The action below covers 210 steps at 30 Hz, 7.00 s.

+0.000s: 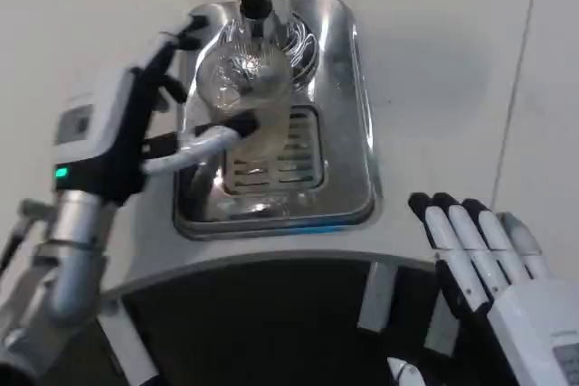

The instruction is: Grasp the cup under the faucet to collect the drink, then remove the cup.

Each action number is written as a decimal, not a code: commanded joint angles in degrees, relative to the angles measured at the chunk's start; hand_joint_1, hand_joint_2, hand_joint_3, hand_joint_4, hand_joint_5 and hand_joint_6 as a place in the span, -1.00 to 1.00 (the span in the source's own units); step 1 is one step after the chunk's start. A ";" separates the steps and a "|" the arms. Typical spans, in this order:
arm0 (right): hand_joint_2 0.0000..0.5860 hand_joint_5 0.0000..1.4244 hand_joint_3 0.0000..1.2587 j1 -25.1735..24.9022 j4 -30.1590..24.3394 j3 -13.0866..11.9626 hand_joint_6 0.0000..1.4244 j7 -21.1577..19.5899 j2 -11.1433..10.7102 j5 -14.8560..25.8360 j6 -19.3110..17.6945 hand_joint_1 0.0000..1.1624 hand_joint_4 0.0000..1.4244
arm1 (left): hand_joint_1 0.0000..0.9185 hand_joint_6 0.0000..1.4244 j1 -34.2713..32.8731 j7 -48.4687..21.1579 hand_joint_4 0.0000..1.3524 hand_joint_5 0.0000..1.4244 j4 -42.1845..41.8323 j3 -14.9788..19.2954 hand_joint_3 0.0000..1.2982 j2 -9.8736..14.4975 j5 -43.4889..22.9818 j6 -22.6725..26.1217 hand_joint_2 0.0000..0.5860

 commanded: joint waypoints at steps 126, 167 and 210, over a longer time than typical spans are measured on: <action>0.60 -1.00 -1.00 -72.70 34.42 15.18 -1.00 15.76 6.99 33.04 19.27 -0.63 -1.00 | -1.00 -0.98 51.82 -15.87 -1.00 -1.00 -44.70 18.15 -1.00 -0.85 -0.47 12.26 -0.77; 0.61 -1.00 -1.00 -71.82 32.31 16.16 -1.00 17.71 5.23 25.92 22.05 -0.71 -1.00 | -0.14 -0.99 25.07 -12.82 -1.00 -1.00 -22.52 10.94 -1.00 -4.68 -5.51 2.97 -0.81; 0.65 -1.00 -1.00 -69.91 29.40 14.95 -1.00 18.39 4.59 25.36 23.53 -0.66 -1.00 | -0.14 -0.92 9.29 -9.63 -1.00 -0.95 -7.44 5.90 -1.00 -8.30 -7.37 1.66 -0.77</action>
